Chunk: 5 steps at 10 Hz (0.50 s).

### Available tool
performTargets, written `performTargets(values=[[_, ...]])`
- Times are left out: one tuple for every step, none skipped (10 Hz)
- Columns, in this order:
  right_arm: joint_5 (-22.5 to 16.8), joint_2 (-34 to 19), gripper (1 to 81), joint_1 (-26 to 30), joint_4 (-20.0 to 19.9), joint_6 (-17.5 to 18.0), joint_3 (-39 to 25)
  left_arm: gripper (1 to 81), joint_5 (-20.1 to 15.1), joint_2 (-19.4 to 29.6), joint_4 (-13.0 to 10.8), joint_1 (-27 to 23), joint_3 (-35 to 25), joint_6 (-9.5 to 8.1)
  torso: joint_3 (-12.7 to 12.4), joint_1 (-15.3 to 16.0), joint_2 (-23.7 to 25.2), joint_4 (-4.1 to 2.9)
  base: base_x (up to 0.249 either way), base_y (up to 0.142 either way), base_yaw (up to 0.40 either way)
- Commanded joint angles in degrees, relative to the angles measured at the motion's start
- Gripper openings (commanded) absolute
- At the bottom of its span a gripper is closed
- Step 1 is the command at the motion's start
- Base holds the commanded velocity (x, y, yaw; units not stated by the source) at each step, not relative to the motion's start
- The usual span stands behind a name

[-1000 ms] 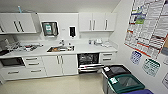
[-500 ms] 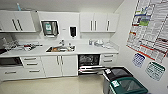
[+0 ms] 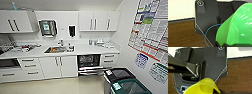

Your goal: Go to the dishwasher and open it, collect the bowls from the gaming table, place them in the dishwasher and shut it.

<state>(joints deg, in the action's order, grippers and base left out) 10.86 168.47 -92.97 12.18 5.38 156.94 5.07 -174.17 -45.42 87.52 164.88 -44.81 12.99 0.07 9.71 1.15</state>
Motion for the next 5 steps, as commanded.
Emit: performTargets(values=[[-2.95, -0.13, 1.0, 1.24, 0.39, -0.28, -0.07, 1.0, -1.64, 0.13, 0.07, -2.03, 0.18, -0.01, 0.00, -0.02, 0.00, 0.00, 0.114, 0.000, 0.000], [-2.95, -0.13, 1.0, 1.24, 0.39, -0.28, -0.15, 1.0, -1.64, 0.13, 0.07, -1.95, 0.18, -0.01, -0.02, -0.05, 0.00, 0.00, 0.114, 0.000, 0.000], [-2.95, -0.13, 1.0, 1.24, 0.39, -0.28, -0.15, 1.0, -1.64, 0.13, 0.07, -1.95, 0.18, -0.01, -0.02, -0.07, 0.02, 0.00, 0.114, 0.000, 0.000], [-2.95, -0.13, 1.0, 1.24, 0.39, -0.28, -0.07, 1.0, -1.64, 0.13, 0.07, -2.03, 0.18, -0.01, -0.02, -0.07, 0.02, 0.00, 0.114, 0.000, 0.000], [-2.95, -0.13, 1.0, 1.24, 0.39, -0.37, -0.16, 1.0, -1.64, 0.13, 0.07, -1.95, 0.18, -0.01, -0.02, -0.07, 0.02, 0.00, 0.114, 0.000, 0.000]])
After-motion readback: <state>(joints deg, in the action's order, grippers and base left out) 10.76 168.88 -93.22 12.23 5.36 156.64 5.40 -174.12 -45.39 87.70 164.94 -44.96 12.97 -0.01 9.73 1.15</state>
